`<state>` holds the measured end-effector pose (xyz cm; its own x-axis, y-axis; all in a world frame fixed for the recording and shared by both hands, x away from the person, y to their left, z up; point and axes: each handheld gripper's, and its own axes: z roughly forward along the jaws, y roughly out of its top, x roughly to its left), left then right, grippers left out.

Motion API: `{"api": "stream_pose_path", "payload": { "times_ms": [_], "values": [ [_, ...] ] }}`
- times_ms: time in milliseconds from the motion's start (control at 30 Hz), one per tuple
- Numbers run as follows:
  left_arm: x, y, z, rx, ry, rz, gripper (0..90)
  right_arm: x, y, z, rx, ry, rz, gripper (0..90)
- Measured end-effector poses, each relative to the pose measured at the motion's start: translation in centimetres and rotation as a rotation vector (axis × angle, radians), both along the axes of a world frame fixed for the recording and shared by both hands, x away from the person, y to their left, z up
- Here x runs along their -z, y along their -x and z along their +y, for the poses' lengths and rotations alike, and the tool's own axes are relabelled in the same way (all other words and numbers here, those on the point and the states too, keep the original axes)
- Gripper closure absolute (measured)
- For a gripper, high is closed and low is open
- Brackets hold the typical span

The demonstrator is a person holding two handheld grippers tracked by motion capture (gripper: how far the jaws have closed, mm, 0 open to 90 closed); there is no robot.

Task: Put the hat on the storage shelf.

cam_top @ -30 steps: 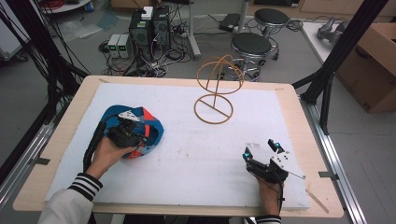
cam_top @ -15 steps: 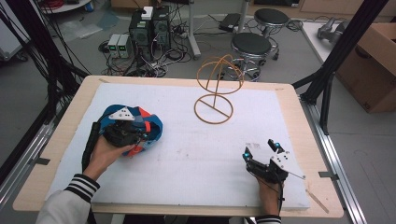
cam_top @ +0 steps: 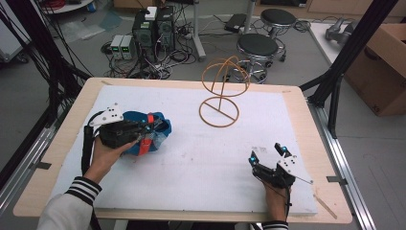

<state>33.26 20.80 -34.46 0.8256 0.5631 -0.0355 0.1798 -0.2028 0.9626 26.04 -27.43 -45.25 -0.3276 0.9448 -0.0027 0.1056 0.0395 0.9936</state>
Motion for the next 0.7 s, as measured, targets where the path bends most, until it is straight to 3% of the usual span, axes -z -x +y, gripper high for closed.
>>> {"api": "stream_pose_path", "payload": {
  "times_ms": [367,500,700],
  "values": [
    [-3.6,-0.4,-1.2,0.103,0.120,-0.049,88.2,0.0,0.0,0.0,0.000,-0.001,0.000,8.8],
    [-4.2,-0.5,-1.7,0.141,0.142,-0.066,88.4,0.0,0.0,0.0,-0.002,-0.004,-0.001,8.8],
    [-4.5,-0.5,-2.0,0.153,0.149,-0.074,88.4,0.0,0.0,0.0,-0.005,-0.004,-0.003,8.8]
  ]
}}
